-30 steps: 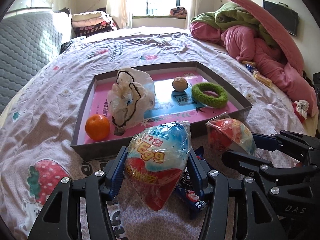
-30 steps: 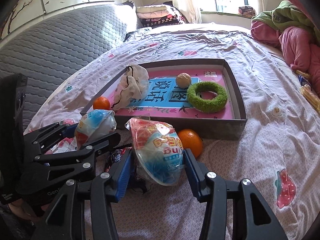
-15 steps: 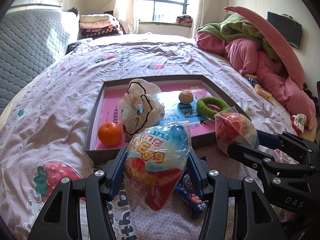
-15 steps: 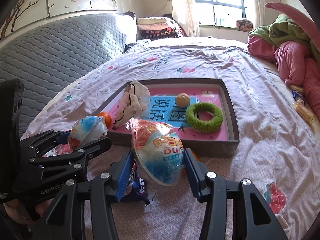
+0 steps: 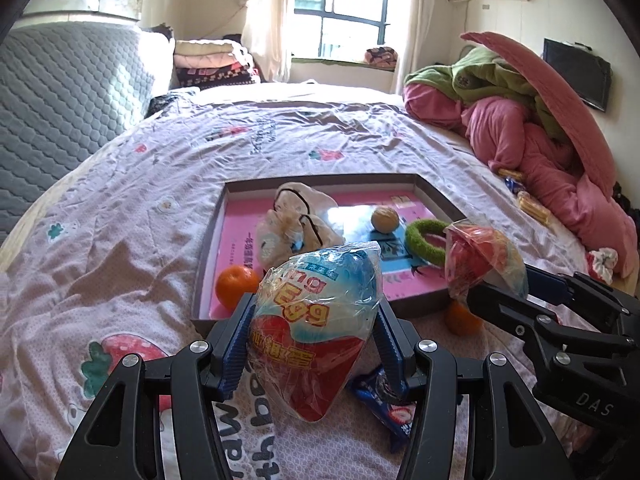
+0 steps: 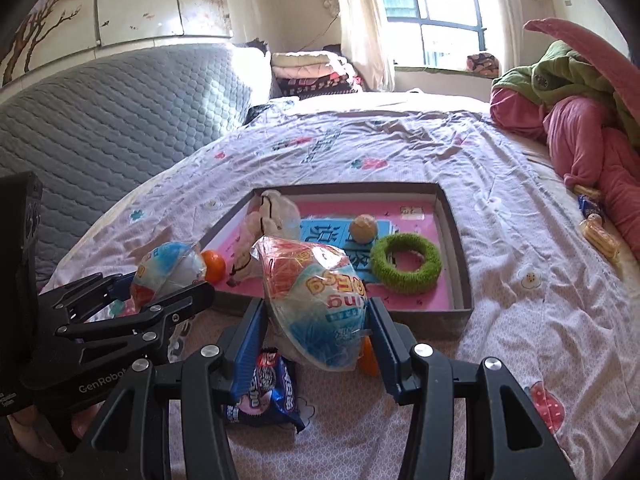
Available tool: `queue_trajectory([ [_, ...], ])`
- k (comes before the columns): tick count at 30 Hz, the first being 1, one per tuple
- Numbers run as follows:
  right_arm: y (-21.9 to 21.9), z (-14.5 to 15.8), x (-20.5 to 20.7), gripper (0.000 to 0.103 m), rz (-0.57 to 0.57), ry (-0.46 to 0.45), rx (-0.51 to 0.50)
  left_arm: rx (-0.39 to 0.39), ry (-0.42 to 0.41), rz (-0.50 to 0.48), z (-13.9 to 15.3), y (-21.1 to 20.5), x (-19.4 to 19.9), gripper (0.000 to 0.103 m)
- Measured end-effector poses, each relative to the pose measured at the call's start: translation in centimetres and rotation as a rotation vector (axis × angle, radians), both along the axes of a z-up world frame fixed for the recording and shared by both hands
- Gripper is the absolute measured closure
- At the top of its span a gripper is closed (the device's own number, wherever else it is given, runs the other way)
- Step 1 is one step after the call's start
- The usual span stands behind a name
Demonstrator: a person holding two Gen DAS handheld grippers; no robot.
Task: Organize objects
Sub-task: 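Lift the BB candy bag toward the tray with the left tool while the right tool lifts the red bag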
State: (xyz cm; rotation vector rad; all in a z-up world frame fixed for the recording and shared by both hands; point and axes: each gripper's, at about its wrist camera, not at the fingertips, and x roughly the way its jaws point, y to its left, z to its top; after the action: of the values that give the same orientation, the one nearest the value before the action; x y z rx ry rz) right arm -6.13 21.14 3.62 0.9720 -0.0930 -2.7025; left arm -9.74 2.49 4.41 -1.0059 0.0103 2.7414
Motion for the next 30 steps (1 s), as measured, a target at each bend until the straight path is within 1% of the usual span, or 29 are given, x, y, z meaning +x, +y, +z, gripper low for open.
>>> queue_trajectory([
  [6, 0.0, 0.6, -0.2, 0.052, -0.004, 0.021, 0.002, 0.027, 0.02, 0.011, 0.5, -0.2, 0.1, 0.045],
  [13, 0.0, 1.8, -0.3, 0.052, -0.022, 0.073, 0.009, 0.047, 0.037, 0.015, 1.0, 0.1, -0.3, 0.045],
  [18, -0.3, 1.9, -0.5, 0.052, -0.023, 0.075, 0.01, 0.02, 0.07, 0.02, 1.2, 0.5, -0.3, 0.045],
  [22, -0.2, 2.1, -0.7, 0.052, -0.03, 0.082, 0.007, 0.028, 0.071, 0.028, 1.3, 0.6, -0.6, 0.045],
  [26, -0.2, 2.3, -0.9, 0.052, -0.037, 0.092, 0.015, 0.01, 0.085, 0.045, 1.6, 0.6, -1.0, 0.045],
  [30, -0.2, 2.4, -1.0, 0.052, -0.045, 0.105, 0.025, 0.042, 0.085, 0.064, 1.6, 0.5, -1.5, 0.045],
])
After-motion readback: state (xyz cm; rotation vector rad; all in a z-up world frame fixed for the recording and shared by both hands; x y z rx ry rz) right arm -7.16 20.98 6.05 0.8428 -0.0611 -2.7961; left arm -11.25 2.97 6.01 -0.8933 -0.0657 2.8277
